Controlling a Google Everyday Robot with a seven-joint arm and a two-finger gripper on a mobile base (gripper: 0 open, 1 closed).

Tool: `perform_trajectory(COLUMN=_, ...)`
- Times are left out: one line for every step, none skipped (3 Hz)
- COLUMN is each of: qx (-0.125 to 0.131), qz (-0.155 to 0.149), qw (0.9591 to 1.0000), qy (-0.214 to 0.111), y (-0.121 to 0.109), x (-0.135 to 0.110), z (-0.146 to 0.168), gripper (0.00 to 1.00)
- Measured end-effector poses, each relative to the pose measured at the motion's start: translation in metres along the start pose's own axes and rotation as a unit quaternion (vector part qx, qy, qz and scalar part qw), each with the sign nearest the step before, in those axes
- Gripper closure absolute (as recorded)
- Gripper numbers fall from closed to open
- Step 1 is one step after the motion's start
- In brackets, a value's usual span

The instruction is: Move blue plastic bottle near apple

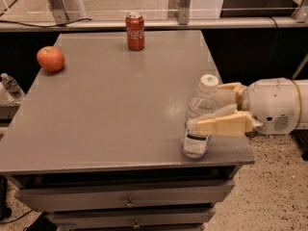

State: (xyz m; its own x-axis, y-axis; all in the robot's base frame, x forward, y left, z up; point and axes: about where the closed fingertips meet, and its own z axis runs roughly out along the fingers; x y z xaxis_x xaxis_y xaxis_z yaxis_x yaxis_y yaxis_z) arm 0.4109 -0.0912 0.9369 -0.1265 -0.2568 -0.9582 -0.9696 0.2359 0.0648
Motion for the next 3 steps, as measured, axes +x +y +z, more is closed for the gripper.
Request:
perform_trajectory(qx=0.003, qz=0.006, qw=1.0, qy=-0.006, y=0.002, x=0.006, z=0.001, gripper=0.64)
perform_trajectory(qx=0.009, qz=-0.004, qw=1.0, qy=0.001, y=-0.015, x=-0.001, z=-0.004, gripper=0.86)
perform_trajectory(qx=0.035, qz=-0.026, qw=0.999, qy=0.008, y=-0.057, x=-0.037, z=-0.015, gripper=1.0)
